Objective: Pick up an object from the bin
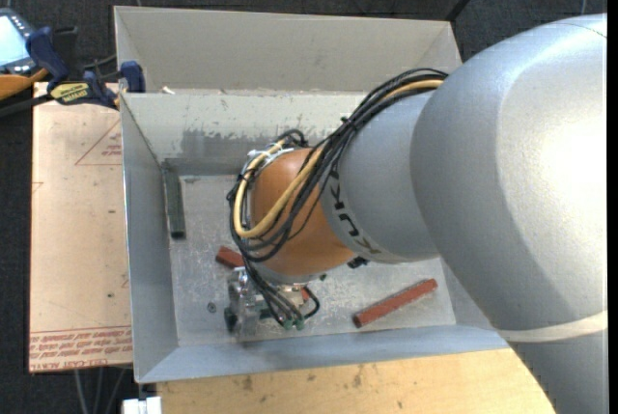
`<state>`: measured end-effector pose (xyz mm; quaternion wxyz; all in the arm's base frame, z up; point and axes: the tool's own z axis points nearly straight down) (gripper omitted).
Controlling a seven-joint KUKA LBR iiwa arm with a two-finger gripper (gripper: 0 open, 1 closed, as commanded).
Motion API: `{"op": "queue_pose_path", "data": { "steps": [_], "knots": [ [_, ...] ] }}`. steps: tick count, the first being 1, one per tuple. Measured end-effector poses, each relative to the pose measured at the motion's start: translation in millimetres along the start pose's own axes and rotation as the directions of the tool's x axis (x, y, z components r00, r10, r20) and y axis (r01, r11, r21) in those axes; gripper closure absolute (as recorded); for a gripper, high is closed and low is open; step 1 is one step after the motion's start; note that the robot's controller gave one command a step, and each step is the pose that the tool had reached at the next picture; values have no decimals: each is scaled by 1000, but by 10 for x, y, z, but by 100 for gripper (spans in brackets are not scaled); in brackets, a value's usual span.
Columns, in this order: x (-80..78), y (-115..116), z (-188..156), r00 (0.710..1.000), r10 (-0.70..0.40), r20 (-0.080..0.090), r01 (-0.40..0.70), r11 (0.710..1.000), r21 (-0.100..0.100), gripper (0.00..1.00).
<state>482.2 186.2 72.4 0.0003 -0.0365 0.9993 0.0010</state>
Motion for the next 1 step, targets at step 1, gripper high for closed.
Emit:
{"op": "queue_pose_path", "data": {
  "steps": [1],
  "knots": [
    [-190,206,-1634,998,-58,11,58,998,-2,100]
  ]
}}
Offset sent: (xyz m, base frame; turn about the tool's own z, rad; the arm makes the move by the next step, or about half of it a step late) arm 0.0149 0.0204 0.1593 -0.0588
